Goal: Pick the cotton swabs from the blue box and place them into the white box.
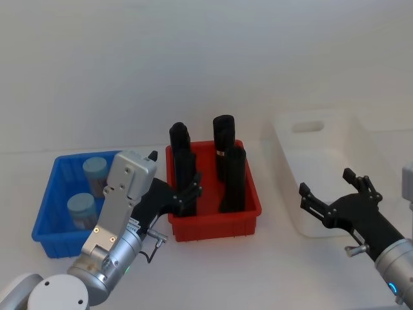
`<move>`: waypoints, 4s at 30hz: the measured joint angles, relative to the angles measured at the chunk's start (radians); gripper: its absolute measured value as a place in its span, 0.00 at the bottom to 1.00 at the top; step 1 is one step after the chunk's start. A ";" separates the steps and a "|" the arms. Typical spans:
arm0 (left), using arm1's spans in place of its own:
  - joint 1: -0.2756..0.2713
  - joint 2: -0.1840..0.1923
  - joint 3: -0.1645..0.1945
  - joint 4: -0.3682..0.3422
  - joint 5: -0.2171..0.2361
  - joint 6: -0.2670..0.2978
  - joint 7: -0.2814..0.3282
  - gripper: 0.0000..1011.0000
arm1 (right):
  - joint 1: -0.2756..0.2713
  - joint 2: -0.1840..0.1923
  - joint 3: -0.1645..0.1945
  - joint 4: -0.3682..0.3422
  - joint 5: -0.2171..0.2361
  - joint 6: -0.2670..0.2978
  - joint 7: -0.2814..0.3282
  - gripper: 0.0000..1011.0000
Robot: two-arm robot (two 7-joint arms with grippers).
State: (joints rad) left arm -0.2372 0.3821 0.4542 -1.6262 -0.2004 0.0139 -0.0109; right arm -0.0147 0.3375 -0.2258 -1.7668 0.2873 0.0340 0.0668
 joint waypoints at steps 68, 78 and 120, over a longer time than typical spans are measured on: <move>-0.099 0.031 -0.164 0.275 -0.237 0.147 -0.015 0.99 | 0.000 0.000 0.000 0.000 0.000 0.000 0.000 0.99; -0.112 0.034 -0.179 0.310 -0.260 0.184 -0.028 0.99 | 0.000 0.000 0.000 0.000 0.000 0.000 0.000 0.99; -0.182 0.002 -0.198 0.479 -0.296 0.209 -0.084 0.75 | 0.000 0.000 0.000 0.000 0.000 0.000 0.000 0.99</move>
State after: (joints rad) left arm -0.4190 0.3839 0.2567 -1.1476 -0.4963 0.2233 -0.0949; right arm -0.0146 0.3375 -0.2258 -1.7668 0.2874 0.0340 0.0668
